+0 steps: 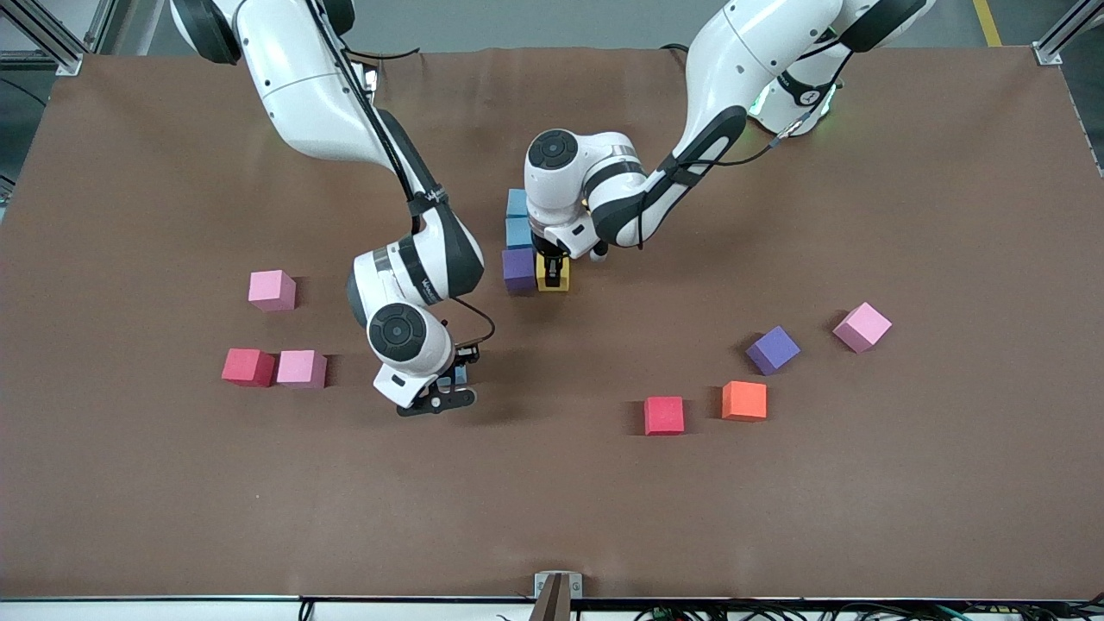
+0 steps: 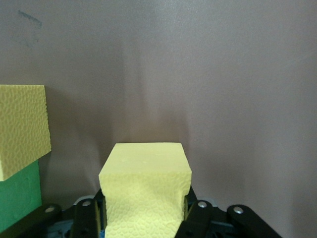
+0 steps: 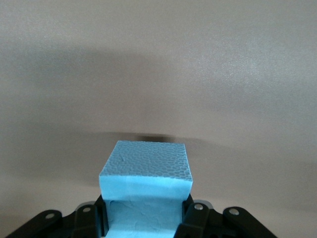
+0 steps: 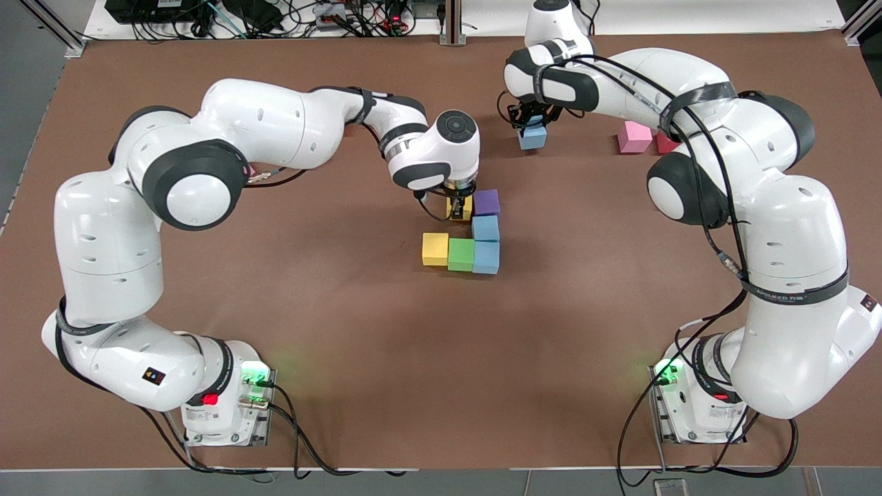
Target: Arrange 11 blocks into digit 3
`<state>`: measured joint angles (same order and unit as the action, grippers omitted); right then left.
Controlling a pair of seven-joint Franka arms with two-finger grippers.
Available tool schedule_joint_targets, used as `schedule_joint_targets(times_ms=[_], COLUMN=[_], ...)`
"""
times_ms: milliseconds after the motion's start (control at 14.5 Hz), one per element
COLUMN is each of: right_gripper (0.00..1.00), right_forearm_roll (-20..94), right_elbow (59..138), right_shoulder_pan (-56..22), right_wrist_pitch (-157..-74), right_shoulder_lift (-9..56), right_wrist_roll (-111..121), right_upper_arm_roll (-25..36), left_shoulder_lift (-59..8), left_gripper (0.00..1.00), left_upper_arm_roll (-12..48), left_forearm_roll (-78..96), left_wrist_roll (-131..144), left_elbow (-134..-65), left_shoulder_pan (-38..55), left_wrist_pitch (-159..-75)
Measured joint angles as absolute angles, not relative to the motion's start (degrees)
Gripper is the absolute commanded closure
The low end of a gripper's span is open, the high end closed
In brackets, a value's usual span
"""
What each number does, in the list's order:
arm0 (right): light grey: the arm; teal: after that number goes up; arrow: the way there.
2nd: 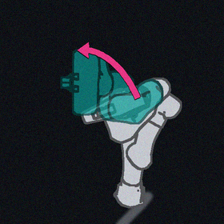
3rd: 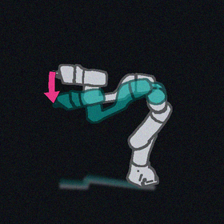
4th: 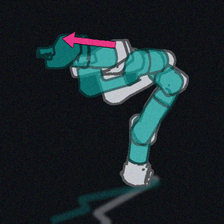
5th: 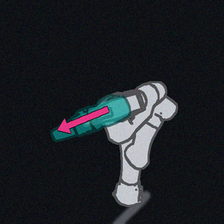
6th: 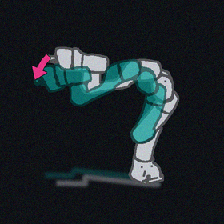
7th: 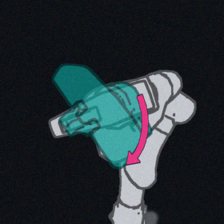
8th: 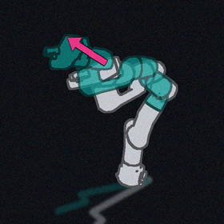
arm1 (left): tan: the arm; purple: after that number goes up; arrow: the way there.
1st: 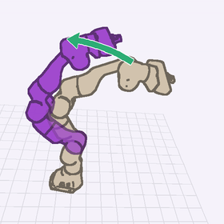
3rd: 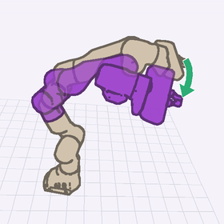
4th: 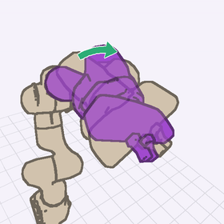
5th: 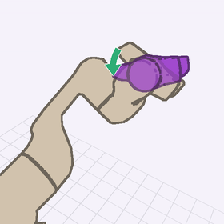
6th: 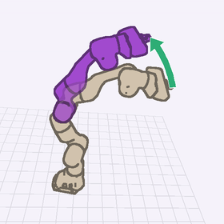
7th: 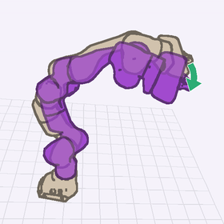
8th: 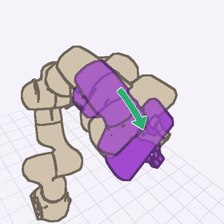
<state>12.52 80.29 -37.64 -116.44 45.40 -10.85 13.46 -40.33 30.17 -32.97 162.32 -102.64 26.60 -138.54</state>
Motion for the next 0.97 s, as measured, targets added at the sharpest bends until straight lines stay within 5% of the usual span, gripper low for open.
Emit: schedule_joint_targets(times_ms=[138, 966], right_gripper=[0.7, 0.7], right_forearm_roll=[12.52, 12.59], right_elbow=[80.29, 80.29], right_shoulder_pan=[-37.64, -38.02], right_wrist_pitch=[-116.47, -116.83], right_shoulder_lift=[45.4, 45.4], right_wrist_roll=[-10.85, -10.85], right_upper_arm_roll=[13.46, 13.31], left_shoulder_lift=[-40.38, -36.7], left_gripper=[0.0, 0.0], left_upper_arm_roll=[30.17, 32.79], left_forearm_roll=[-32.97, -33.05], left_wrist_roll=[162.32, 160.86], left_elbow=[-102.59, -100.4], left_shoulder_pan=[26.6, 26.9], left_wrist_pitch=[-138.54, -129.67])
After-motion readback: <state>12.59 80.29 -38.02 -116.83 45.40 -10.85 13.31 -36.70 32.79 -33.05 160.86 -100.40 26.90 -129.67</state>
